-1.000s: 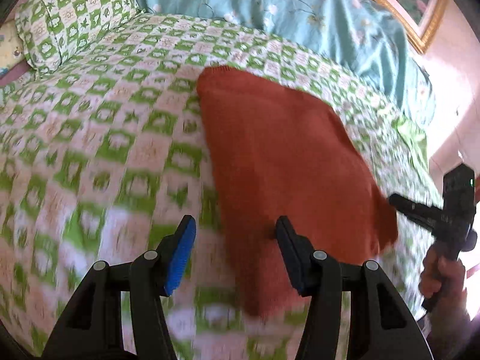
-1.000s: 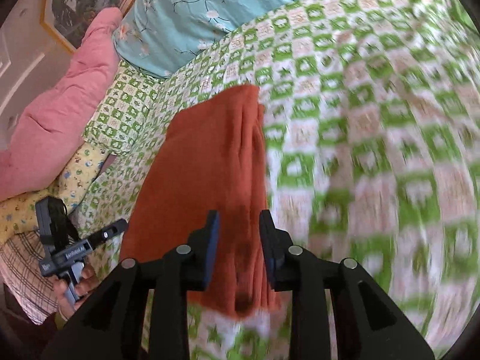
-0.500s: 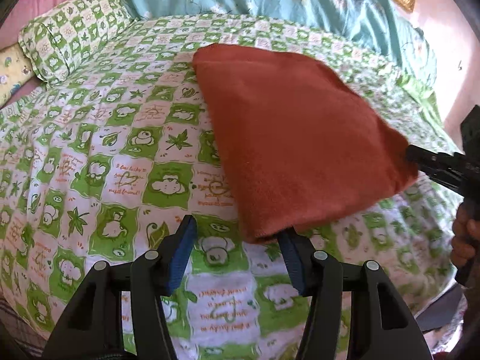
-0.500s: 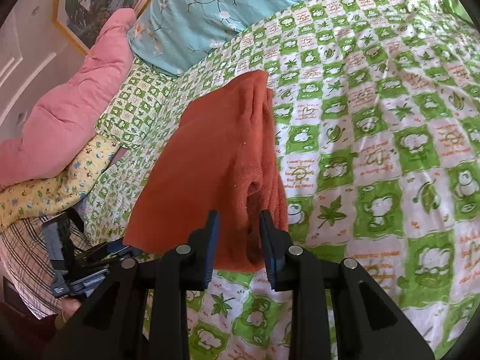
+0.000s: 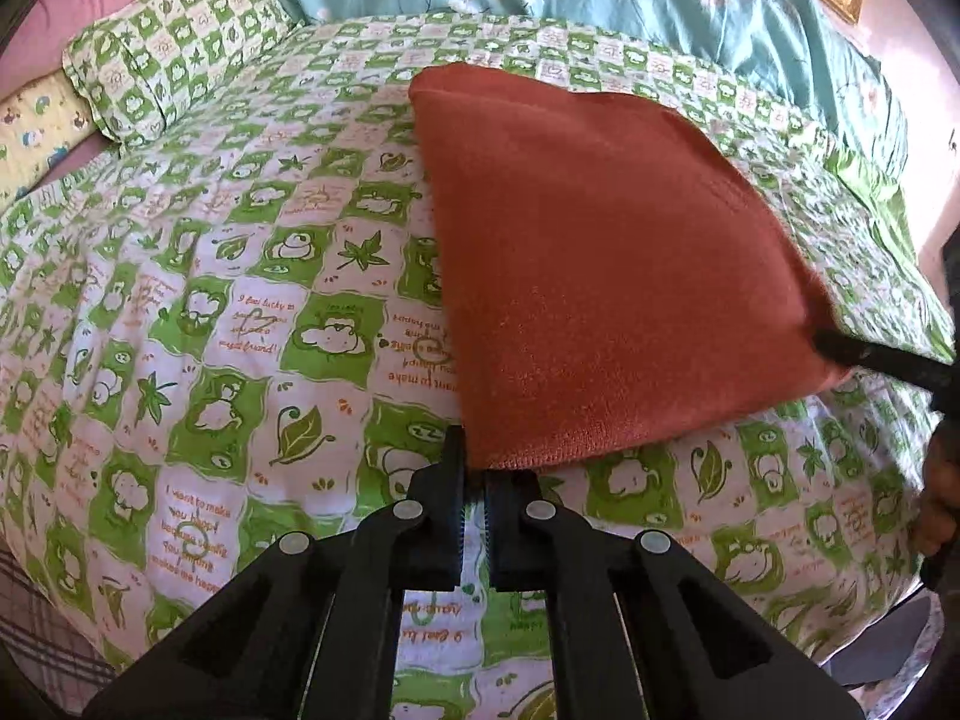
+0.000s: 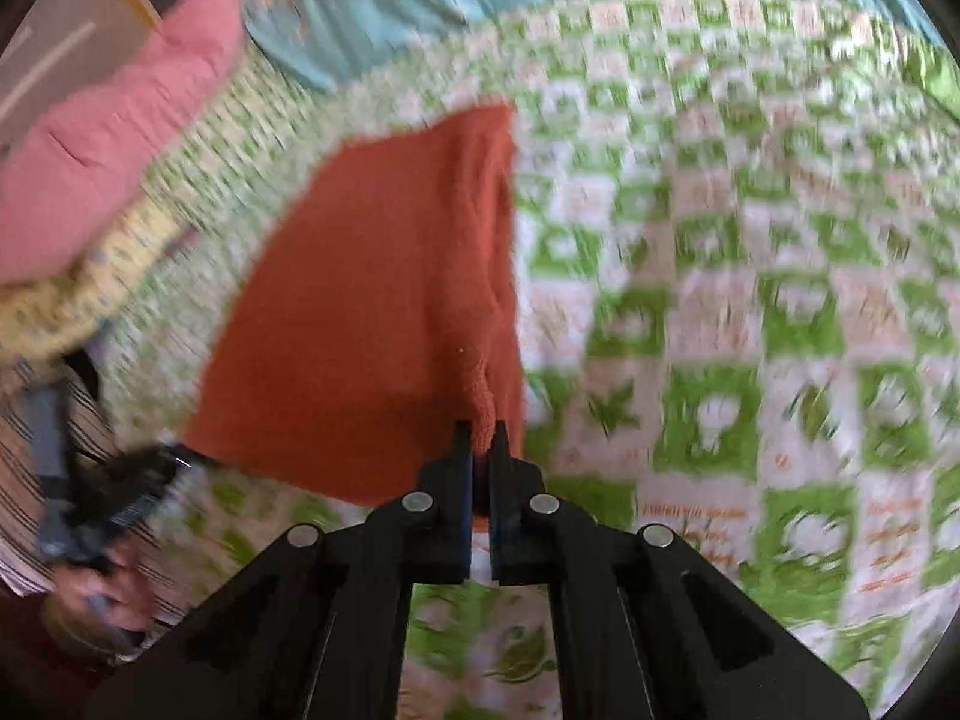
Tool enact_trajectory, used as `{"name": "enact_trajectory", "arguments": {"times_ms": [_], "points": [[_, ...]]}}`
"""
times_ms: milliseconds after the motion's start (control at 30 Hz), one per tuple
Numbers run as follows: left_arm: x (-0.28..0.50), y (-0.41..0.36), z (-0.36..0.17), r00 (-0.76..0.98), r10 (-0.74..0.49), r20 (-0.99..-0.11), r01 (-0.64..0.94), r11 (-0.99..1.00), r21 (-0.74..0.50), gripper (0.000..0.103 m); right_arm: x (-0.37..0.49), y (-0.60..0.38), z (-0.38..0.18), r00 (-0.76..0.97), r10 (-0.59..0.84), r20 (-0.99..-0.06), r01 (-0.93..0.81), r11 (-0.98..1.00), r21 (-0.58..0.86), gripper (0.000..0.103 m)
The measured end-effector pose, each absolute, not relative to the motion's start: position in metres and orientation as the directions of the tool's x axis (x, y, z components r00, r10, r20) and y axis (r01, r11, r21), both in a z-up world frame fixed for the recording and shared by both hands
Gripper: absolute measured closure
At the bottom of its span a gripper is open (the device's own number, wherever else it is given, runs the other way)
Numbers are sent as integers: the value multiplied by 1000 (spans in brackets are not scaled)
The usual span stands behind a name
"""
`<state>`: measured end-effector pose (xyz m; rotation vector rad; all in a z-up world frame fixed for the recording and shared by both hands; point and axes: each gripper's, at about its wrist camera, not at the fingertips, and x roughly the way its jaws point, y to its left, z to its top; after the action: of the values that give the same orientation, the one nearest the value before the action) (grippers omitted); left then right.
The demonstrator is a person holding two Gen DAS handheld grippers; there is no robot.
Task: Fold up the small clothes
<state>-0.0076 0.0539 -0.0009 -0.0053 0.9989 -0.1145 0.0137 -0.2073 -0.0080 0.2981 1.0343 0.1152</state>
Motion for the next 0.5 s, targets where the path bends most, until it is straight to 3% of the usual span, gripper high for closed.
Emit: {"name": "enact_trajectory", "arguments": {"times_ms": [267, 400, 500], "points": [[-6, 52, -5, 522, -108, -846, 123, 991, -51, 100, 13, -219, -18, 502, 236, -832, 82, 945, 317, 98], [-11, 65, 2, 486, -178, -856, 156, 981, -115, 97, 6, -223, -12, 489, 230, -841, 112, 940, 322, 86], [-19, 74, 12, 491, -184, -852, 168, 979, -115, 97, 0, -226, 2, 510, 229, -829, 122, 935, 333, 85]]}}
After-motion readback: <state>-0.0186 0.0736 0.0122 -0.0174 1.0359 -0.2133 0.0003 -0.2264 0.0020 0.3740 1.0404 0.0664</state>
